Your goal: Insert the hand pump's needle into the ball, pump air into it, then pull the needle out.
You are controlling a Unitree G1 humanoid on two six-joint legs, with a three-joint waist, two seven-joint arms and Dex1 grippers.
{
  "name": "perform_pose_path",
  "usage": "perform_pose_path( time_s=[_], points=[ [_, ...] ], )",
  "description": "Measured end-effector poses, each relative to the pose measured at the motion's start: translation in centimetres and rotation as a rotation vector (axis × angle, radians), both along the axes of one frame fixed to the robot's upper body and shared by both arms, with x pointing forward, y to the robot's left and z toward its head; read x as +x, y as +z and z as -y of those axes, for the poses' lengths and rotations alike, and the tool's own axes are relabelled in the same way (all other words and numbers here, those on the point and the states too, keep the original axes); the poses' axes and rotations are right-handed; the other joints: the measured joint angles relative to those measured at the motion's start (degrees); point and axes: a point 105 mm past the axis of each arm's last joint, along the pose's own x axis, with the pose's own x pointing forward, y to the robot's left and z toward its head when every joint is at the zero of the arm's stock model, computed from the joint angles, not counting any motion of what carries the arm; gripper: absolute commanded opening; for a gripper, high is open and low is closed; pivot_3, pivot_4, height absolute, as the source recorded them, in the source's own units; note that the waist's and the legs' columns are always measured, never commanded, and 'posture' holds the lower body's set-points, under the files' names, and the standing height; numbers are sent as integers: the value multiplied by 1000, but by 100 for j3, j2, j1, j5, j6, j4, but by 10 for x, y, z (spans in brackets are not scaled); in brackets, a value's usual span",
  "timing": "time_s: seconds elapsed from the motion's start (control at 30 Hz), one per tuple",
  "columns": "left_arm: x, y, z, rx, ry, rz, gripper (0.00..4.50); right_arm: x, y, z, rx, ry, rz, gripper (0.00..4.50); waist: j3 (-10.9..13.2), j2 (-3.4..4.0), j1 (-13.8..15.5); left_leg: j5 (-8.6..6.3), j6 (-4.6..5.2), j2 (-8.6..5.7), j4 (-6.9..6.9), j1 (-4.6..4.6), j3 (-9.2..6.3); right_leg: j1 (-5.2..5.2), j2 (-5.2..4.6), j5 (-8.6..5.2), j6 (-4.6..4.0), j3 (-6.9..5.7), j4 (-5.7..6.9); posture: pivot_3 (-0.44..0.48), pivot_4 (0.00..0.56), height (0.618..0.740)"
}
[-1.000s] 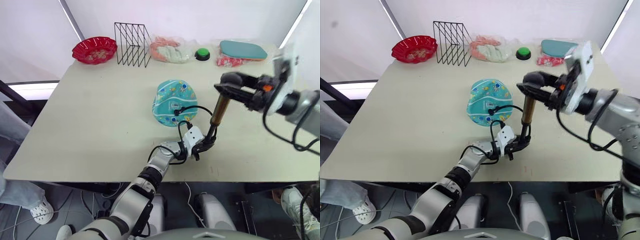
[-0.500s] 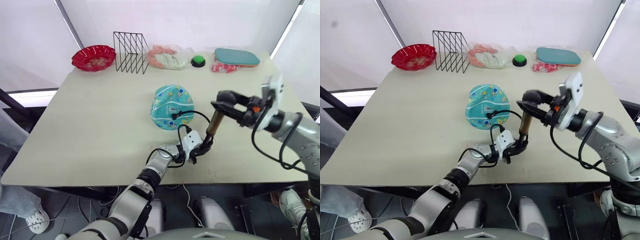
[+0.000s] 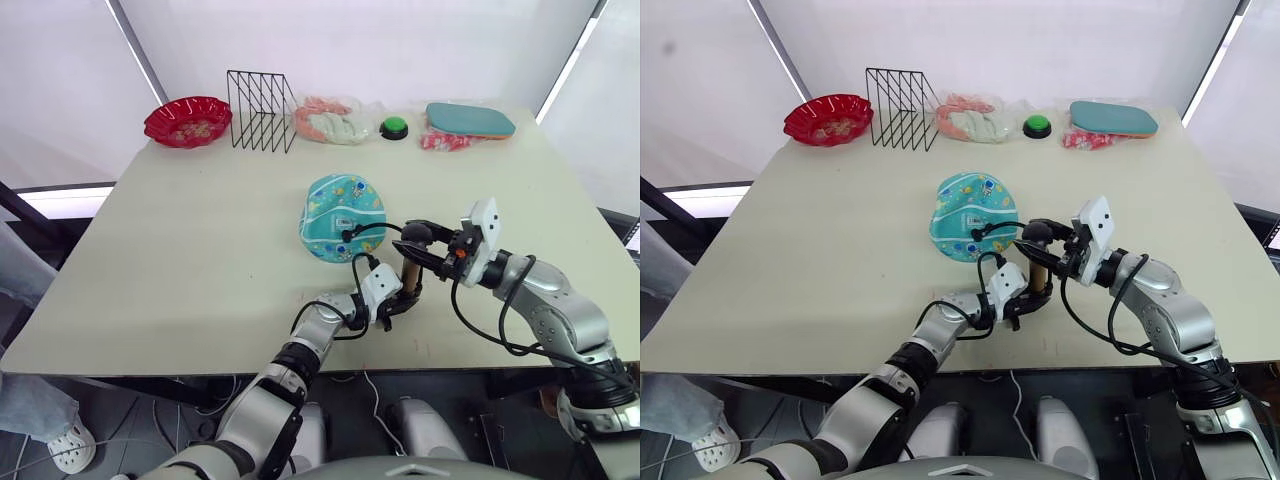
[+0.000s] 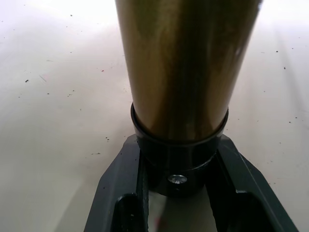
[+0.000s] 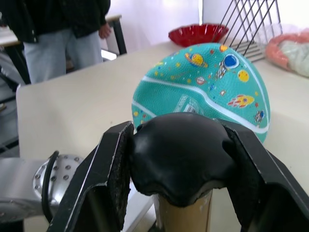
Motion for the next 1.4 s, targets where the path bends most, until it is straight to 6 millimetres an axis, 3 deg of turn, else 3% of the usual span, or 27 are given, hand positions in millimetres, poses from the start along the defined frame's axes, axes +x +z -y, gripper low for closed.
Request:
perform_pose_path(
  time_s=[0.13,0.27,0.37,0.47,0.6,0.7,0.9,1.1,1.2,1.4],
  points=[
    [-1,4,3,-14,-15,10,1057,-1,37,10,11,1,-34,2096,54,39,30,1,1,-12,3,-53,0,-52,-10,4,4,3,3,0,150,740],
    [-2,7,6,-25,-26,17,1057,-10,101,19,31,28,44,2096,66,43,57,1,1,-19,4,-99,-11,-86,-17,4,3,-8,-2,0,150,740],
    [-3,7,6,-26,-31,16,1057,-15,119,22,37,30,56,2096,66,42,62,1,1,-24,3,-109,-10,-93,-23,4,3,-8,-2,0,150,740],
    [-3,6,5,-24,-30,15,1057,-15,125,24,36,18,53,2096,67,40,52,1,2,-24,4,-108,-7,-93,-23,3,4,-6,-1,0,150,740],
    [-4,4,4,-17,-28,11,1057,-14,118,23,57,6,72,2096,62,38,44,1,2,-21,3,-104,-7,-92,-19,3,5,-6,0,0,150,740],
    [-3,2,2,-1,-24,11,1057,-13,98,19,72,8,81,2096,43,34,21,1,2,-19,2,-81,-5,-75,-16,2,6,-5,-1,0,150,740],
    [-3,-2,-3,7,-1,4,1057,-4,26,-2,58,21,20,2096,5,5,-17,-1,1,3,-13,7,0,-1,0,-17,-23,-4,-7,0,150,740],
    [-5,-2,-3,3,1,0,1057,0,-14,-7,24,22,-36,2092,-19,1,-12,-2,0,4,-19,8,-6,5,1,-18,-24,-10,-11,0,150,740],
    [-5,-2,-4,2,4,-3,1057,-1,-12,-9,20,34,-7,2081,-21,3,-17,-2,0,4,-21,9,-7,5,2,-14,-17,-11,-12,0,150,740],
    [-5,2,-2,-17,3,5,1057,3,16,-2,-6,36,-33,2081,39,26,3,-1,1,-4,-18,-33,-3,-42,-4,-9,-12,-5,-5,0,150,740]
  ],
)
